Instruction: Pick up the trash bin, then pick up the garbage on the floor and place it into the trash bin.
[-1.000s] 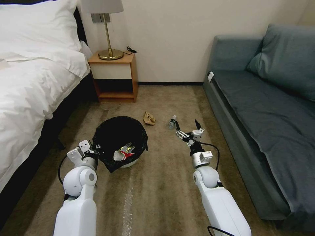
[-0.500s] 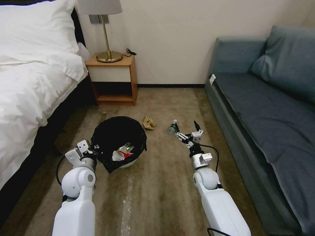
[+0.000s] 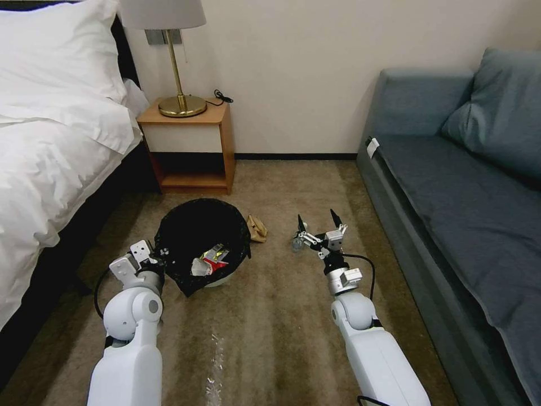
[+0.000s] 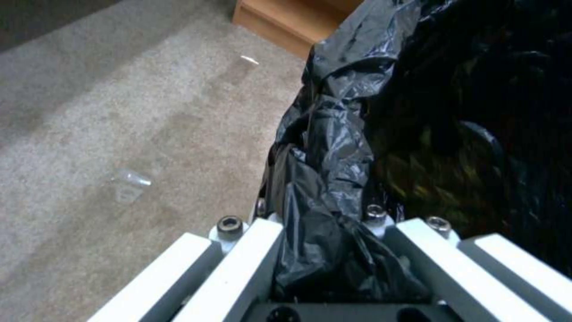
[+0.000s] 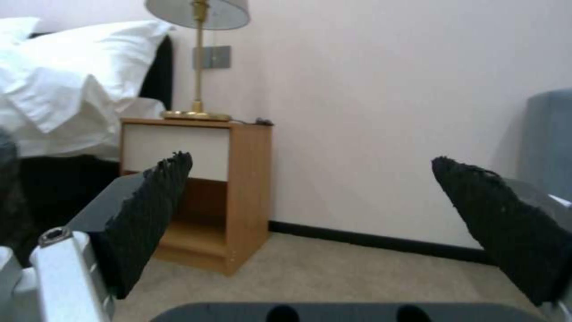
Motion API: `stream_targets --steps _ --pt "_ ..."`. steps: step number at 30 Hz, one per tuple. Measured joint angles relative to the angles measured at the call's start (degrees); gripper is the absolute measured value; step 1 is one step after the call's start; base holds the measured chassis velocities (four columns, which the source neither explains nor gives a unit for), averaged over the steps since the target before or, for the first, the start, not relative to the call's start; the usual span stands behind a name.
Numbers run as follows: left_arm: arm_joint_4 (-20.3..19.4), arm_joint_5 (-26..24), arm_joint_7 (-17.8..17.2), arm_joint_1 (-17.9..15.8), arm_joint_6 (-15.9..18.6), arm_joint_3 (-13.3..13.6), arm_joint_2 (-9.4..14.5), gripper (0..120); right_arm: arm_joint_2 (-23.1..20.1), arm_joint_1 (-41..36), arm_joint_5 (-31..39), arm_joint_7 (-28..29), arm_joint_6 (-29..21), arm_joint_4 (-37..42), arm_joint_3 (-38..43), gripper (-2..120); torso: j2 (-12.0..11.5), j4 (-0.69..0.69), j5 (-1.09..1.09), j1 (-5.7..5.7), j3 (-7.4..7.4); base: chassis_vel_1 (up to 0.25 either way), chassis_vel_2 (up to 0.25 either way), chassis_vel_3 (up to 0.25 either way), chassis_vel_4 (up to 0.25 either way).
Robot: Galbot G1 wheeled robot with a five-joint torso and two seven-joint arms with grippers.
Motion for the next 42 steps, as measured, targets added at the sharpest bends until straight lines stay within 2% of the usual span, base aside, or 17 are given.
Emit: stream_targets --steps 18,24,36,42 --pt "0.1 -0.1 0.0 -0.1 0.0 -0.1 0.1 3 0.2 -0.1 1.2 -2.8 -0.3 -0.4 0.4 100 0.0 0.00 0.00 0.00 0.00 -0.009 0.005 0.004 -0.005" --pt "0.1 -0.1 0.1 -0.1 0.0 -0.1 0.0 3 0.2 -0.1 1.3 -2.8 -0.1 -0.4 0.6 100 0.0 0.00 0.00 0.00 0.01 -0.138 0.101 0.147 -0.127" --pt "0.1 -0.1 0.1 0.1 0.0 -0.6 0.1 3 0.2 -0.3 1.1 -2.7 1.4 -0.9 0.6 100 0.0 0.00 0.01 0.02 0.04 -0.216 0.221 0.221 -0.204" --pt "-0.1 -0.1 0.1 0.1 0.0 -0.6 0.1 3 0.2 -0.4 1.0 -2.7 1.5 -0.7 0.5 100 0.0 0.00 0.00 0.01 0.00 -0.025 0.047 0.025 -0.039"
